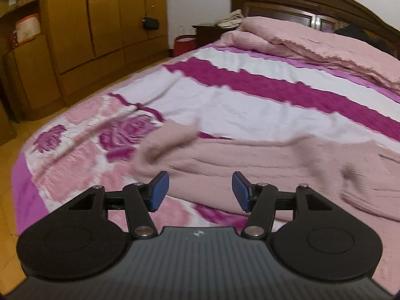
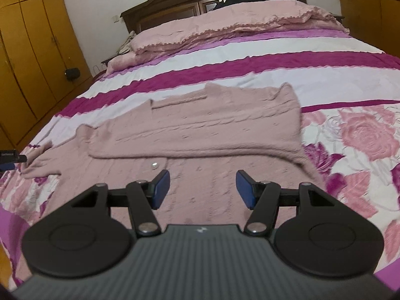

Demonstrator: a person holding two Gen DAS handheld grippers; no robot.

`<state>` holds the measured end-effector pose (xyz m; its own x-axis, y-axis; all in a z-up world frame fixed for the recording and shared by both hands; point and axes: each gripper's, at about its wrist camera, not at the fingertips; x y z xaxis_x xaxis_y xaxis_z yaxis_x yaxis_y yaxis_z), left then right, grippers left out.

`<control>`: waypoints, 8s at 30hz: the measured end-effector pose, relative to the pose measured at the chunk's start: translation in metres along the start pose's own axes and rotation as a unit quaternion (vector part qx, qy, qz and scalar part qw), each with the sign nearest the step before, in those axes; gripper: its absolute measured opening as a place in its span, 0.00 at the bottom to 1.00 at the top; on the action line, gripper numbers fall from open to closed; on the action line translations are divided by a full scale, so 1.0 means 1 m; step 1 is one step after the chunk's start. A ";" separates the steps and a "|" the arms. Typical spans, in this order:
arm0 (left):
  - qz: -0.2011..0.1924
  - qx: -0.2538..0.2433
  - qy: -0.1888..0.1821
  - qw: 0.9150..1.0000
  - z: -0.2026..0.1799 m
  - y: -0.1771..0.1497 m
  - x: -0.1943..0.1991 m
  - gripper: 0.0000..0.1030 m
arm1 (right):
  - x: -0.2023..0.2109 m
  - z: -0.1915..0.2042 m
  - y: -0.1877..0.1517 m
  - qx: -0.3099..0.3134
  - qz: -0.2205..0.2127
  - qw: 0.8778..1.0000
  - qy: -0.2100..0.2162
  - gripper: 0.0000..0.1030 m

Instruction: Fold small clothes

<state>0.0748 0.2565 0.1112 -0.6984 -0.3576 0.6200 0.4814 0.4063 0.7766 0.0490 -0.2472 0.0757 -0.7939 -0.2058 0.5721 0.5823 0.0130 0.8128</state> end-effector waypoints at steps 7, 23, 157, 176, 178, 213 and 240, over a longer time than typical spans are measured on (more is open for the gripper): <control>0.013 0.022 0.016 1.000 0.040 0.020 -0.041 0.62 | -0.009 0.030 -0.010 0.006 0.009 1.000 -0.016 0.59; 0.038 0.009 -0.012 0.999 0.061 0.040 -0.110 0.62 | -0.025 0.046 -0.015 0.004 0.041 0.997 -0.069 0.65; 0.112 -0.040 -0.158 0.980 -0.150 -0.070 0.018 0.58 | -0.148 -0.036 0.125 -0.215 0.129 0.965 0.076 0.68; 0.119 -0.007 -0.169 0.978 -0.147 -0.057 0.016 0.58 | -0.061 -0.053 0.069 0.002 0.019 1.000 0.022 0.19; 0.123 -0.010 -0.169 0.978 -0.151 -0.060 0.014 0.58 | -0.063 -0.062 0.050 -0.005 0.059 0.998 0.026 0.23; 0.043 -0.051 -0.182 0.981 -0.207 -0.057 0.000 0.58 | -0.054 -0.056 0.100 0.112 0.056 0.992 -0.030 0.13; 0.029 -0.135 -0.108 0.984 -0.196 -0.073 -0.026 0.70 | -0.046 -0.088 0.055 0.022 0.078 0.995 -0.050 0.33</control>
<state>0.1619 0.0712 0.0603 -0.7473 -0.1416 0.6493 0.6274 0.1715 0.7596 0.1328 -0.3229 0.0841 -0.7100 -0.0987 0.6973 0.6927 0.0809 0.7167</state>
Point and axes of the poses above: each gripper's, at about its wrist camera, not at the fingertips, and x roughly against the way its jaws point, z to its left, y to its top, and after that the axes turned 10 degrees about x, right-handed
